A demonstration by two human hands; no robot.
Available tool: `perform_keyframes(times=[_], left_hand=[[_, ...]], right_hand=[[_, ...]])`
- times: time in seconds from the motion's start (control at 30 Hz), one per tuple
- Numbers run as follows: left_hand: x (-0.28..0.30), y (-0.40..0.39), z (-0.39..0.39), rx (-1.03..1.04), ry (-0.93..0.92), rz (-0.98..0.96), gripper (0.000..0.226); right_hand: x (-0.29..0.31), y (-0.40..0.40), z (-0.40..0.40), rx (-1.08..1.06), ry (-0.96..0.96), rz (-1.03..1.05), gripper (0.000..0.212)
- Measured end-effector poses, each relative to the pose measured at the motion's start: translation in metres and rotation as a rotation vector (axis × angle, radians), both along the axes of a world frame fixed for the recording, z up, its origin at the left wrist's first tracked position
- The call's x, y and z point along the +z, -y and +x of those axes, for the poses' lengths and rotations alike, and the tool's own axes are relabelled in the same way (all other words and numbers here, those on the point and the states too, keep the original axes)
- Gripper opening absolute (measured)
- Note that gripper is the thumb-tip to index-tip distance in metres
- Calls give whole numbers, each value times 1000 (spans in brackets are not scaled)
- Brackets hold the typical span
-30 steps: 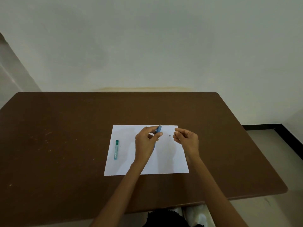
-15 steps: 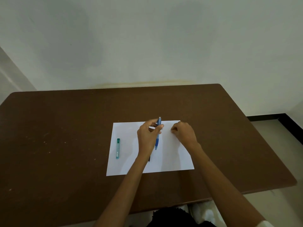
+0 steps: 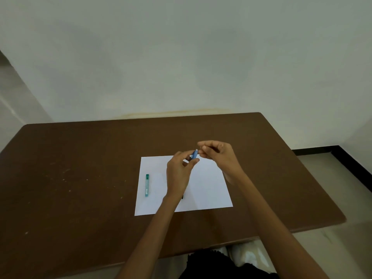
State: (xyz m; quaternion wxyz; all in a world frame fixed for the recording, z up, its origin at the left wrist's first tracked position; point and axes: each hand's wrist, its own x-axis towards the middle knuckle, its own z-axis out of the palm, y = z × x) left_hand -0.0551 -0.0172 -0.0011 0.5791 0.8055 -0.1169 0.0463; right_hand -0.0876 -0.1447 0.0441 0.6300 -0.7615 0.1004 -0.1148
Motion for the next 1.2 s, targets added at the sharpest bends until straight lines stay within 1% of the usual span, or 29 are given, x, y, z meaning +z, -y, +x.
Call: perform_keyframes(times=[0.1, 0.23, 0.33, 0.43, 0.57, 0.63, 0.87, 1.0, 1.13, 1.2], left_hand=[[6, -5, -7, 1, 69, 56, 28], [14, -10, -12, -19, 143, 147, 29], [17, -10, -12, -21, 178, 222, 28], [15, -11, -12, -12, 183, 271, 28], [10, -11, -11, -33, 166, 326, 30], [8, -10, -10, -41, 159, 338, 31], [1, -6, -4, 44, 59, 220, 28], [-8, -5, 3, 44, -15, 188, 30], [-15, -6, 9, 36, -62, 191, 33], [-17, -7, 11, 44, -66, 159, 32]], right_hand=[[7, -2, -4, 11, 26, -79, 19], [12, -3, -9, 6, 47, -102, 14], [14, -2, -10, 23, 48, -165, 13], [16, 2, -9, 71, 35, -318, 13], [19, 8, -3, 178, 41, -622, 11], [18, 10, 0, 203, 42, -675, 11], [-5, 7, 7, 147, 132, -578, 15], [-21, 2, 12, 98, 144, -511, 18], [-25, 0, 21, 130, 129, -564, 18], [-26, -1, 24, 115, 123, -497, 21]])
